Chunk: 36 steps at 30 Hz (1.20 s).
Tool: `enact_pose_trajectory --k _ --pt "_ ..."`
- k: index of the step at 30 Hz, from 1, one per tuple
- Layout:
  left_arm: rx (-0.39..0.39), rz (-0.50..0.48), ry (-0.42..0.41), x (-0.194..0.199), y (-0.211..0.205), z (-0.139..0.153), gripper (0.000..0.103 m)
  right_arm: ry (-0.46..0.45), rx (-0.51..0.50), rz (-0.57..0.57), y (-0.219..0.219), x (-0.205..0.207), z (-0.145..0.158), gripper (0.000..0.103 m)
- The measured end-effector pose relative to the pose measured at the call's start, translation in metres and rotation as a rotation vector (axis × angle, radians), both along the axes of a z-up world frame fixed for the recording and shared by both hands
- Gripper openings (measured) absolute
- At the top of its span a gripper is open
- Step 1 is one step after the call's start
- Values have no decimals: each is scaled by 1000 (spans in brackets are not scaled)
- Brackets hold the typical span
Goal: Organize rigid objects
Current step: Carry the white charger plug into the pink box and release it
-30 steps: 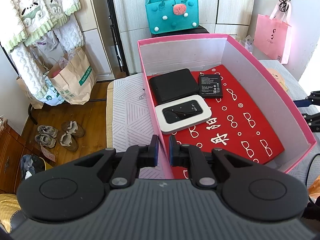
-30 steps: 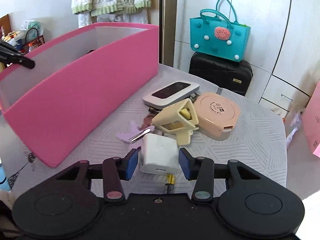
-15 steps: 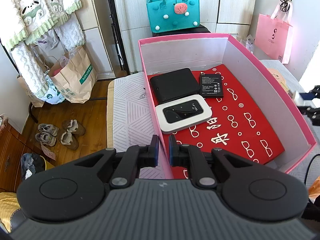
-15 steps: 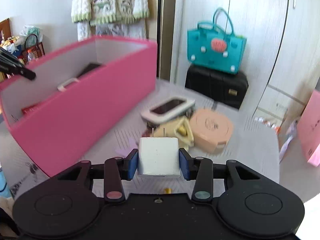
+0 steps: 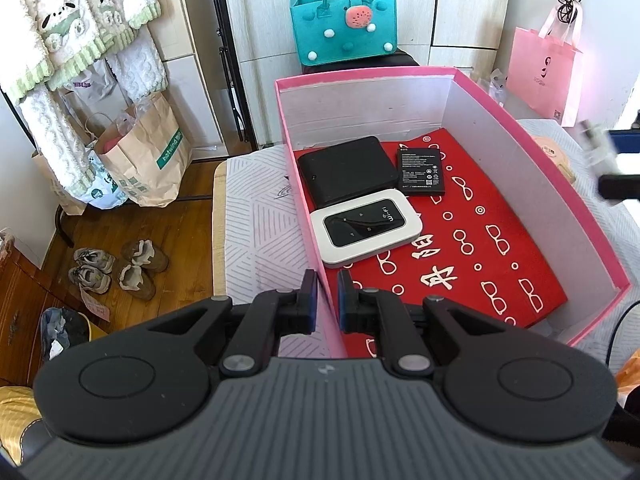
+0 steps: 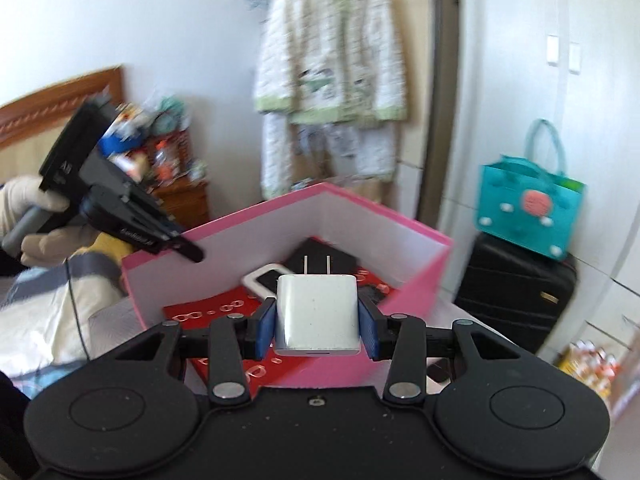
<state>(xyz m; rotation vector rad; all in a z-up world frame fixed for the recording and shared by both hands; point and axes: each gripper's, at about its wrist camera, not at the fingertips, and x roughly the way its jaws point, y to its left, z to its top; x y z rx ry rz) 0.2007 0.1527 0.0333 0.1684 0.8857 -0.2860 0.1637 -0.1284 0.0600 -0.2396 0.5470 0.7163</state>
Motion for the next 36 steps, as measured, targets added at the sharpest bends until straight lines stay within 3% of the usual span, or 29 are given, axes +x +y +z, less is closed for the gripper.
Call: enact_pose_trajectory --k 10,16,20,28,33,36 --pt "-24 -11 3 0 4 -1 10 60 -423 187 94 67 -35 48" --pt "-33 -27 -1 1 6 -1 10 161 -587 278 118 89 -58 48" --pt "-43 -31 0 1 8 -1 11 268 -587 324 126 103 -64 48" --pt "-71 -36 6 2 13 -1 12 389 -587 336 127 129 -67 48" --pt "-76 -38 8 3 13 0 12 394 -588 306 124 146 -68 47" --pt "-77 -38 9 3 15 0 12 327 -612 277 121 146 -69 48"
